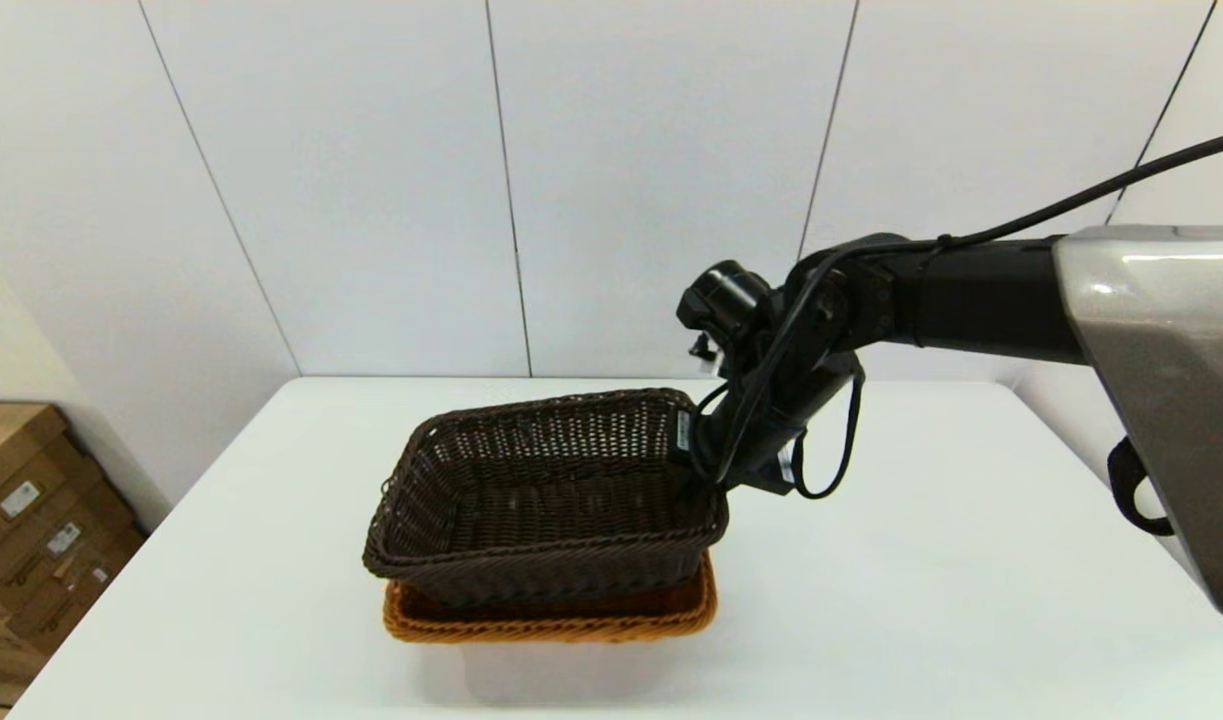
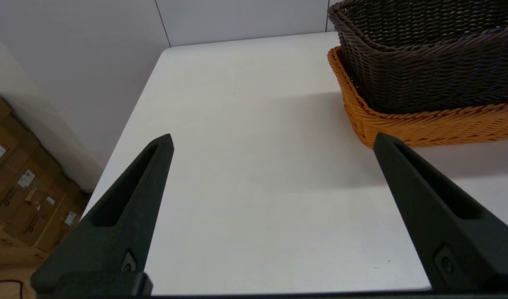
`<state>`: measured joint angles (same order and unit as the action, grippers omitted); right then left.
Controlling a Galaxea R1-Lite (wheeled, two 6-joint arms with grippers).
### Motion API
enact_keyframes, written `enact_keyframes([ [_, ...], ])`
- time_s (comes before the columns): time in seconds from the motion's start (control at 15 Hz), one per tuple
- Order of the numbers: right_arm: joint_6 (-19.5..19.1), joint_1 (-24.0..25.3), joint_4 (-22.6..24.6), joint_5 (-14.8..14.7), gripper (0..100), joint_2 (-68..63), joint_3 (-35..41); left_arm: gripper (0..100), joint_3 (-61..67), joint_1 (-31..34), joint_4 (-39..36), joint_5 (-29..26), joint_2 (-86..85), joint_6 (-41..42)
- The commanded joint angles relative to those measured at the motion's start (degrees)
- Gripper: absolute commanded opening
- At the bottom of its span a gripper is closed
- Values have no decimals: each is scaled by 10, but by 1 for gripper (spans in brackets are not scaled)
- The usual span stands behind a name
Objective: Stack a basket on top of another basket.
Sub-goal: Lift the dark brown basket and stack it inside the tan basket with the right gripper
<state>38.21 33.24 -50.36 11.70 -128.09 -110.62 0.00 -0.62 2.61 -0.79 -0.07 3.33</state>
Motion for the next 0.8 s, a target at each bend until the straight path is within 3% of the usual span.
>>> enact_keyframes([
  [0.07,4,5,-3,1,0,-1,1,100,0,0,0,0,0,0],
  [0.8,32,5,-3,18,0,3,1,100,0,0,0,0,0,0],
])
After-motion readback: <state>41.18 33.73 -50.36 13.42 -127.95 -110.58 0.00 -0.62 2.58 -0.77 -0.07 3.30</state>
